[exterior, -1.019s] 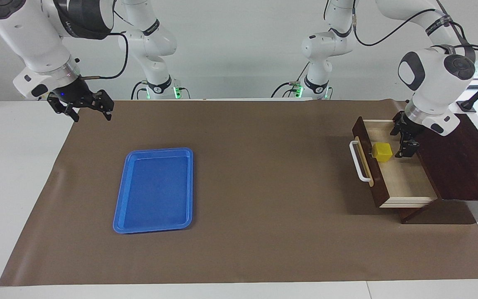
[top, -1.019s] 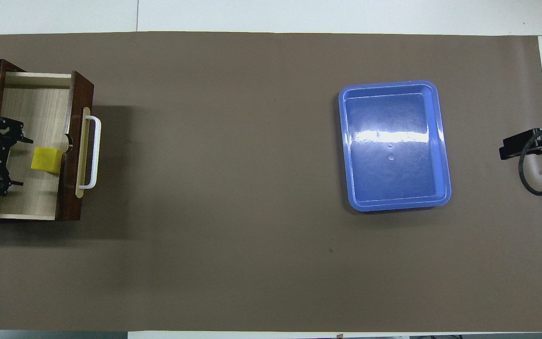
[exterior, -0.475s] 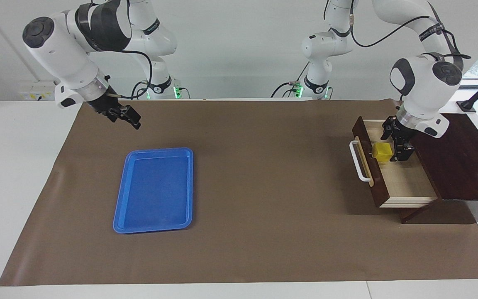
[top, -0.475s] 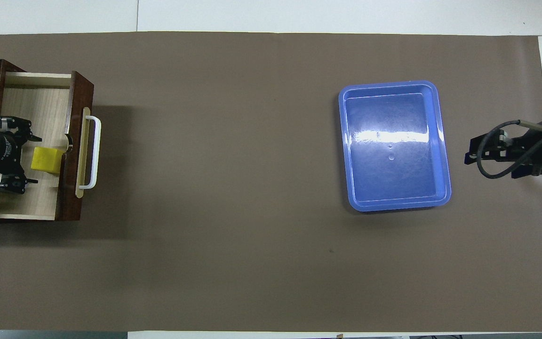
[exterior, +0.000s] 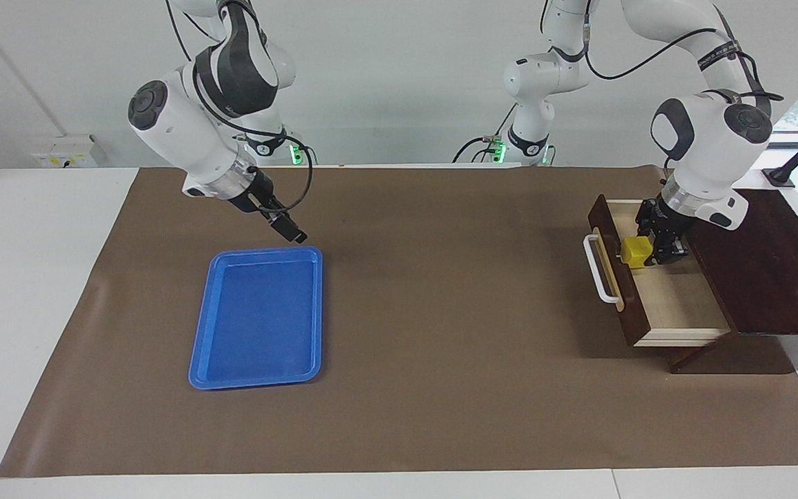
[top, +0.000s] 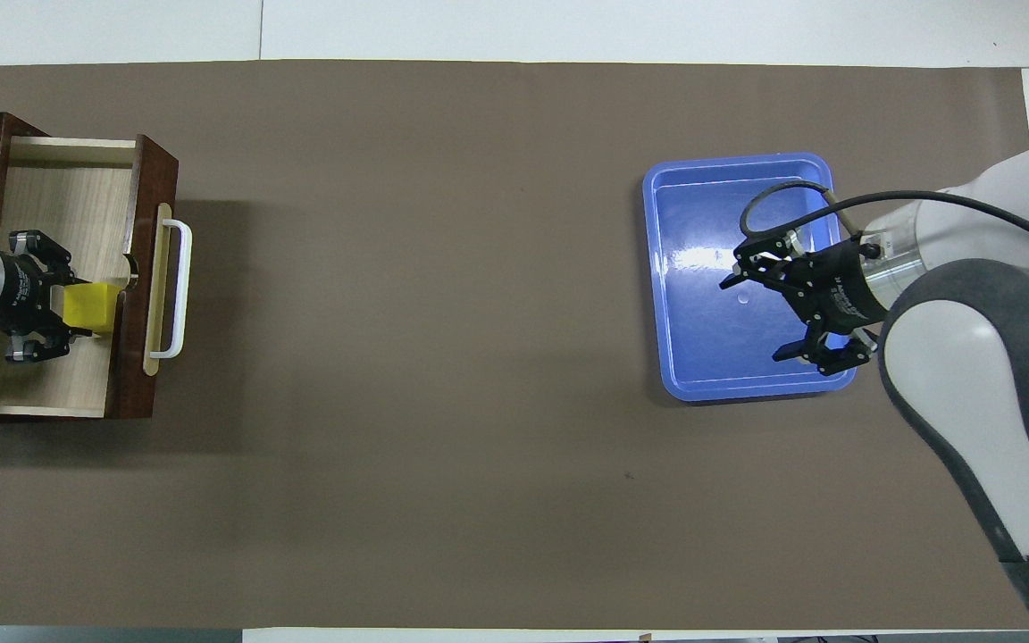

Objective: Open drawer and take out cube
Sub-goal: 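Lift the cube toward the right gripper while the right gripper approaches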

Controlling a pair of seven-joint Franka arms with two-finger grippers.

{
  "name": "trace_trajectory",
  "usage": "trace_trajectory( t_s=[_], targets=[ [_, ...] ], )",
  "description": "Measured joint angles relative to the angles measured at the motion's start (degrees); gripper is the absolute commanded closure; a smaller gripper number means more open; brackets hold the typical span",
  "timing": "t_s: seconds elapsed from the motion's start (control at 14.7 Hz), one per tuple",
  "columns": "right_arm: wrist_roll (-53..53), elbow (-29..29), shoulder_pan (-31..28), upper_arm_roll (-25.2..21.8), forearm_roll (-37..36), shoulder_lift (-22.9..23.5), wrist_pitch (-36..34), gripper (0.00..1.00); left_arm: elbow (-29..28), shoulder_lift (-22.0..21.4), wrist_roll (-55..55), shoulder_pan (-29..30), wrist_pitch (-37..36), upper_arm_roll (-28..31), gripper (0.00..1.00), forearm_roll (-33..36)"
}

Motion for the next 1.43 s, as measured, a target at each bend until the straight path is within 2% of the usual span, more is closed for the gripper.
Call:
trace_trajectory(
  t_s=[0.27, 0.48, 0.75, 1.15, 1.43],
  targets=[
    [10.2, -0.5, 4.6, 0.0, 7.4, 3.2, 7.5, 0.0, 12.5, 1.1, -1.3, -0.7, -13.9, -0.5, 1.0, -0.2],
    [14.3, -1.1, 8.2, 0.0, 13.0, 4.6, 11.9, 0.0, 16.9, 1.2, -11.3, -5.9, -18.2, -0.9, 1.0, -1.5],
    [15.6, -2.5, 12.1, 0.0, 18.0, 4.9, 14.4, 0.0, 16.7, 2.0, -26.7, -16.7, -18.7, -1.5, 1.0, -2.0],
    [16.7, -3.0, 14.3, 0.0, 23.6, 6.9, 16.2, 0.0, 12.9, 3.0, -44.4, -35.2, -15.9, -1.8, 1.0, -2.4],
    [16.7, -2.7, 19.0, 0.0, 24.0, 10.4, 19.2, 0.0, 12.3, 3.0, -51.3, -38.9, -12.6, -1.7, 1.0, -2.4]
  ],
)
